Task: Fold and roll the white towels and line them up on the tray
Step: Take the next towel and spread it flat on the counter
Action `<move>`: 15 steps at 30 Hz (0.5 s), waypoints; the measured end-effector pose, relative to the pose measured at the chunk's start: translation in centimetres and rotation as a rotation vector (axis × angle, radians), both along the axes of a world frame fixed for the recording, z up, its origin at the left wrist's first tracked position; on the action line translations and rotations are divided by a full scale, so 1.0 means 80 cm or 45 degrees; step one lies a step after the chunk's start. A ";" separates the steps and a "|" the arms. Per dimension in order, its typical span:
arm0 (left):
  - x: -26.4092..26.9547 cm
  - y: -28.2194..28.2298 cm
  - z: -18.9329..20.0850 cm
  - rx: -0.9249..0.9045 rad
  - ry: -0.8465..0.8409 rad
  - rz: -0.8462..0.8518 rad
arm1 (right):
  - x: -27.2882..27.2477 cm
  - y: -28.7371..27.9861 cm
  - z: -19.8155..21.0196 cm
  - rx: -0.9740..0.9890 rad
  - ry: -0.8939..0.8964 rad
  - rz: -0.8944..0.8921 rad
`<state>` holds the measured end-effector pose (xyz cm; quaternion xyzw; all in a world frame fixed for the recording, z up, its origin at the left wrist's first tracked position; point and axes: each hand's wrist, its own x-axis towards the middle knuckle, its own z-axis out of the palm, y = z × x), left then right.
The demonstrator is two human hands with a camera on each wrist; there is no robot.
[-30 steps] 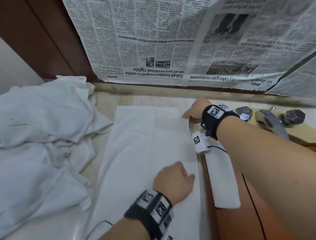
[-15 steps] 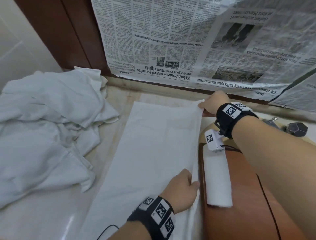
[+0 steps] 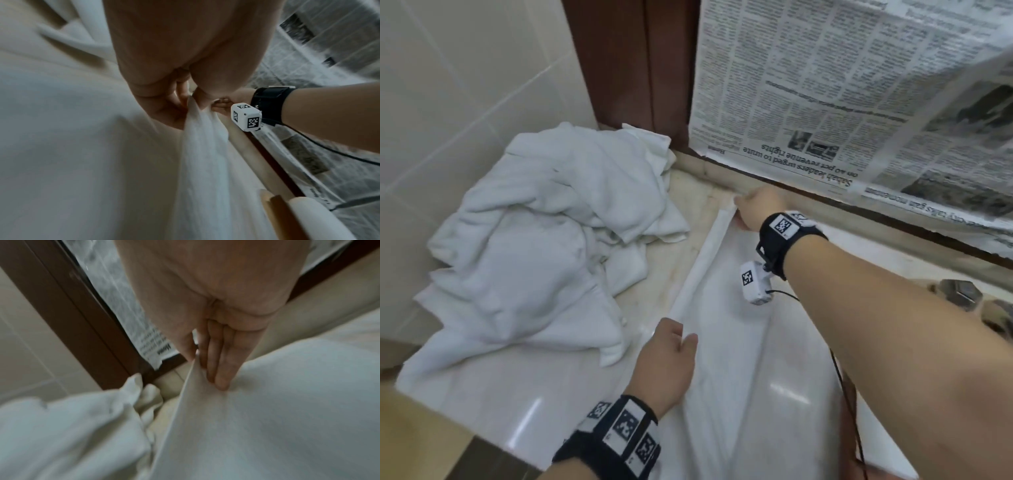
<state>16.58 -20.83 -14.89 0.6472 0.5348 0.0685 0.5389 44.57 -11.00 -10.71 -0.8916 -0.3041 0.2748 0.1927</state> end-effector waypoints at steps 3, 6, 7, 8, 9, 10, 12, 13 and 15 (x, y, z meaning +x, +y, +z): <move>-0.010 0.003 -0.012 -0.045 0.015 -0.067 | -0.024 0.002 -0.034 -0.312 -0.245 0.377; -0.024 -0.006 -0.016 -0.075 0.015 -0.120 | -0.030 -0.007 -0.063 -0.398 -0.407 0.497; -0.029 -0.012 -0.018 -0.082 0.023 -0.148 | -0.029 -0.010 -0.069 -0.401 -0.479 0.524; -0.035 -0.019 -0.018 -0.092 0.030 -0.180 | -0.027 -0.011 -0.074 -0.409 -0.541 0.568; -0.040 -0.026 -0.019 -0.113 0.028 -0.201 | -0.026 -0.011 -0.076 -0.425 -0.569 0.614; -0.047 -0.035 -0.019 -0.158 0.021 -0.199 | -0.025 -0.010 -0.079 -0.440 -0.579 0.661; -0.059 -0.050 -0.017 -0.252 0.004 -0.179 | -0.020 -0.007 -0.083 -0.461 -0.589 0.721; -0.066 -0.058 -0.015 -0.270 -0.002 -0.155 | -0.019 -0.005 -0.085 -0.469 -0.599 0.743; -0.078 -0.074 -0.007 -0.268 -0.023 -0.112 | -0.019 0.000 -0.089 -0.500 -0.641 0.795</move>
